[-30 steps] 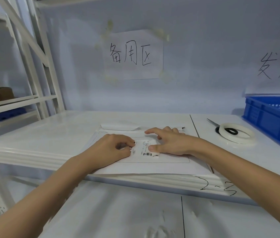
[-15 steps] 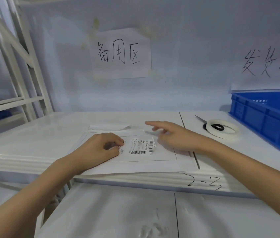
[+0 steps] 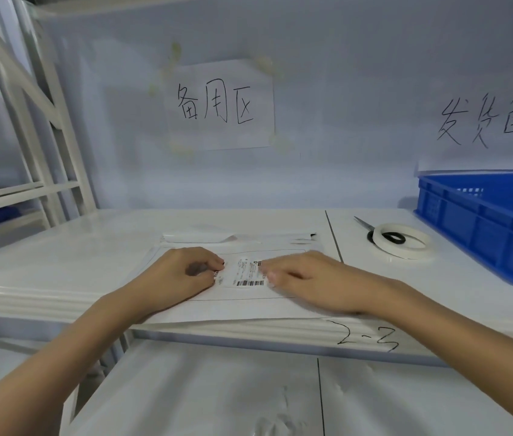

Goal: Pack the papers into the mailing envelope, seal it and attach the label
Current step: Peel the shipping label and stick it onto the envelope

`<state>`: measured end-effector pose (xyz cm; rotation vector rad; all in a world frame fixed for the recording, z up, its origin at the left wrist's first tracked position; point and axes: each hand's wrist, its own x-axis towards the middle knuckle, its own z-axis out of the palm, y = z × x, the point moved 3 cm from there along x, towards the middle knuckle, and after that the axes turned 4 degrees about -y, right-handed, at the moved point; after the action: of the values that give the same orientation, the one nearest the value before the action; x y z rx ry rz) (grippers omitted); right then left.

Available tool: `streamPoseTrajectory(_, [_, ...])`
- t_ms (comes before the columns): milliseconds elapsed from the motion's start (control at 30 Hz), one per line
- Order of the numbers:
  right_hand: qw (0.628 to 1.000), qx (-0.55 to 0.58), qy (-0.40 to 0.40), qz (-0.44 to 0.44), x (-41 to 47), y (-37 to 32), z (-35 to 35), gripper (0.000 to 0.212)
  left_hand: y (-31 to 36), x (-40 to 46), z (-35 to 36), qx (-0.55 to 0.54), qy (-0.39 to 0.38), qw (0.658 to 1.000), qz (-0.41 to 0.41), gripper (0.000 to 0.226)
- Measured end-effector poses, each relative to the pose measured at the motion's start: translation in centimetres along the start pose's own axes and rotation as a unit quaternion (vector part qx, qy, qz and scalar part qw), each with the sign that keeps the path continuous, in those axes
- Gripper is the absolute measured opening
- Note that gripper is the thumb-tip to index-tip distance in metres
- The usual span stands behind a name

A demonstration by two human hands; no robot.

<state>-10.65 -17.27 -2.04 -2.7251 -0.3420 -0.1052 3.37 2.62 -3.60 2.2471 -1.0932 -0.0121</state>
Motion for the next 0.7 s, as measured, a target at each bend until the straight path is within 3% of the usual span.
streamPoseTrajectory(133, [0.996,0.023,0.064,0.06,0.5,1.8,-1.6,0.035,0.9,0.4,-0.6,0.06,-0.035,0.998,0.005,0.014])
streamPoseTrajectory(233, [0.993,-0.015,0.083,0.083,0.8,2.9,-1.1,0.019,3.5,1.3,-1.0,0.255,-0.091,0.963,0.009,0.029])
streamPoseTrajectory(300, [0.991,-0.029,0.103,0.085,0.8,3.4,-0.6,0.019,6.1,2.0,-0.5,0.33,-0.083,0.94,0.036,0.034])
streamPoseTrajectory(400, [0.99,-0.027,0.121,0.072,0.7,3.5,-0.4,0.025,9.5,2.8,1.8,0.256,-0.092,0.962,0.031,0.041])
streamPoseTrajectory(500, [0.991,-0.001,0.115,0.071,0.6,3.4,-0.4,0.02,10.9,4.2,3.9,0.249,-0.121,0.961,-0.007,0.055])
streamPoseTrajectory(700, [0.99,0.034,0.109,0.085,0.6,4.1,-0.2,0.021,10.6,5.6,4.4,0.094,-0.198,0.972,-0.086,0.05])
